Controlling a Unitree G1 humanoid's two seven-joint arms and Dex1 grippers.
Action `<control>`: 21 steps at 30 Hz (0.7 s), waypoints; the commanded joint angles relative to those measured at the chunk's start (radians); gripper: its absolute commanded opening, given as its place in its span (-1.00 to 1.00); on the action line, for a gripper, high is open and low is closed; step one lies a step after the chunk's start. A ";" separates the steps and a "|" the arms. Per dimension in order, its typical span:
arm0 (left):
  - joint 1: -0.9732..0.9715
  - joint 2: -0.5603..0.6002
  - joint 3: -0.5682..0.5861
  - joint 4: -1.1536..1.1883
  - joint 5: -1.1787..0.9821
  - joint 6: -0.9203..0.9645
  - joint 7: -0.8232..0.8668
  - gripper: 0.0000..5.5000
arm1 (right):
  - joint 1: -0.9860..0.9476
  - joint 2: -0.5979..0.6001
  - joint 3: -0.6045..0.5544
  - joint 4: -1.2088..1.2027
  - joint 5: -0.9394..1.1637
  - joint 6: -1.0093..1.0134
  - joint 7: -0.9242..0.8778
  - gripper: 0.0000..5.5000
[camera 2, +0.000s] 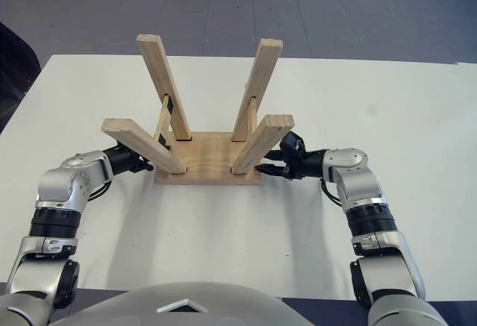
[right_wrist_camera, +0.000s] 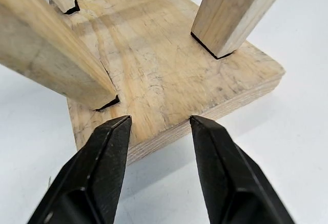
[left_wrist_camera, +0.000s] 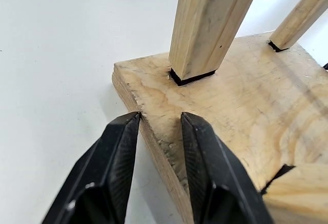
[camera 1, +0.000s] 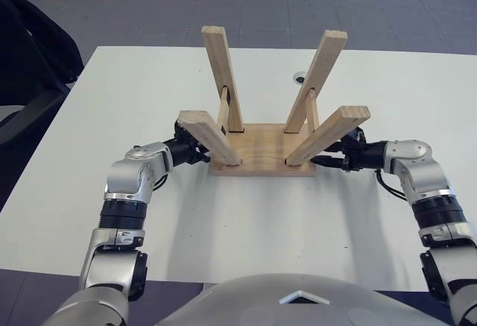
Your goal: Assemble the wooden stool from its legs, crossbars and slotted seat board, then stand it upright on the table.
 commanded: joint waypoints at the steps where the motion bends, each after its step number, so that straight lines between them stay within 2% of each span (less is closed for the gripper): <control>1: 0.029 0.052 0.153 -0.058 -0.040 -0.069 0.002 -0.46 | 0.036 -0.051 -0.101 -0.208 0.113 0.125 -0.011 -0.23; 4: 0.049 0.092 0.265 -0.117 -0.128 -0.076 -0.060 -0.46 | 0.079 -0.117 -0.164 -0.332 0.179 0.213 -0.008 -0.23; 8: 0.160 0.222 0.304 -0.225 -0.269 -0.006 -0.306 -0.25 | 0.107 -0.235 -0.219 -0.422 0.300 0.333 0.097 -0.22; 9: 0.175 0.255 0.303 -0.245 -0.298 0.016 -0.360 -0.18 | 0.101 -0.249 -0.233 -0.435 0.330 0.357 0.111 -0.16; 13: 0.153 0.311 0.310 -0.286 -0.386 0.071 -0.449 0.04 | 0.041 -0.249 -0.263 -0.472 0.418 0.423 0.098 0.08; 21: 0.148 0.373 0.230 -0.375 -0.457 0.142 -0.548 0.04 | 0.004 -0.215 -0.218 -0.530 0.477 0.461 0.054 0.08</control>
